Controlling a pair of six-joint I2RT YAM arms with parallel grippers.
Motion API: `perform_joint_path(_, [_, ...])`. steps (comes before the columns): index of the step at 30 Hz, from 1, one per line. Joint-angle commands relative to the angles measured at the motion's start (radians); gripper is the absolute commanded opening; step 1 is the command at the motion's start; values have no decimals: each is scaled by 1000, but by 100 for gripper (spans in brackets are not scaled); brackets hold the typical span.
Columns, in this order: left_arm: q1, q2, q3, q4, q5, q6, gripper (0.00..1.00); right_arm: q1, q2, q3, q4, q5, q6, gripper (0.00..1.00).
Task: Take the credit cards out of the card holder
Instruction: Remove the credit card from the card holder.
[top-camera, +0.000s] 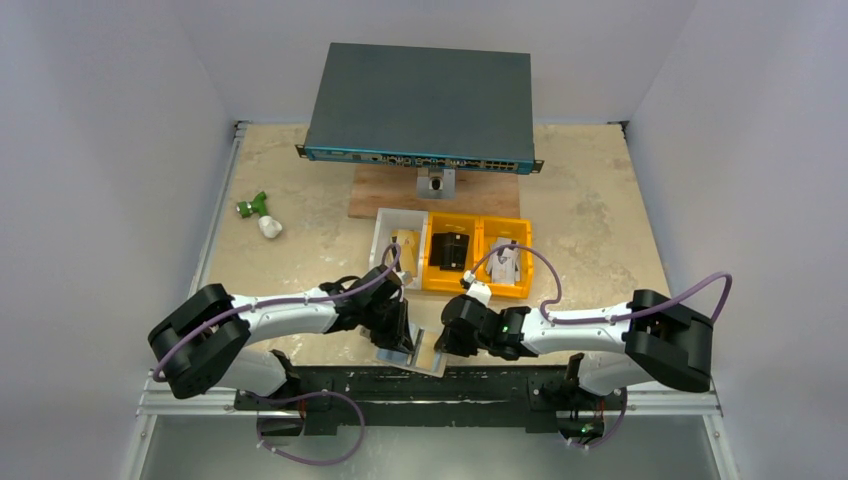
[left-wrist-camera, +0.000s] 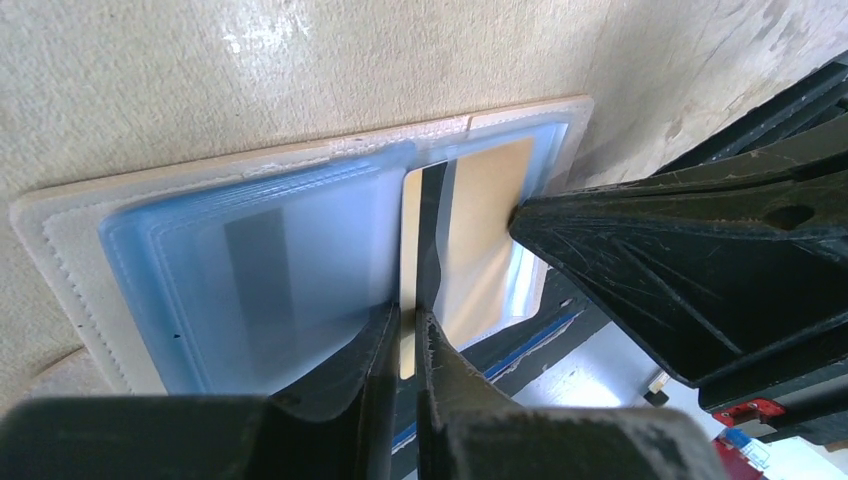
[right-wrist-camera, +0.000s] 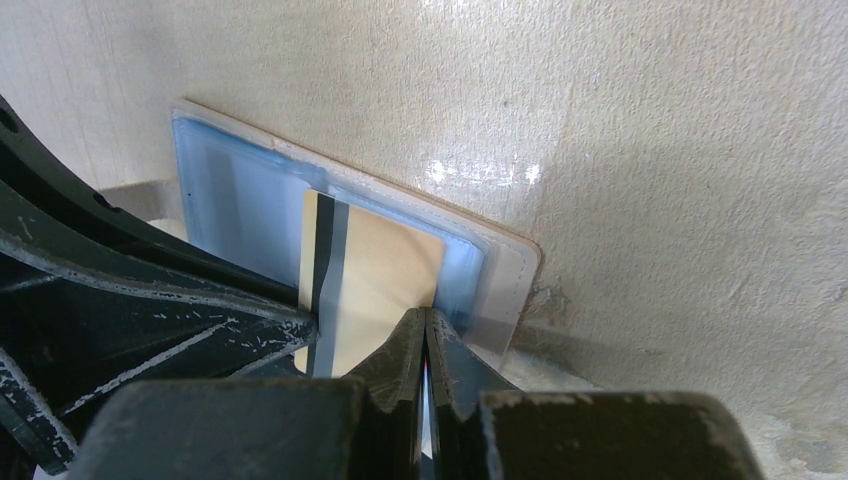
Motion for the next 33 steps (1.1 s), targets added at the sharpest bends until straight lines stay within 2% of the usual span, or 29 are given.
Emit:
perform_joint_path(1, [12,-22,-9,50,25,-16,6,4,41,-15,-73,3,-1,0])
perform_joint_path(6, [21,-33,-8,32,24,-4,0,4,46,-14,-80,6,0,0])
perform_joint_path(33, [143,-193,-39,-125,22,72,0,4,13,16,-108,31,-5,0])
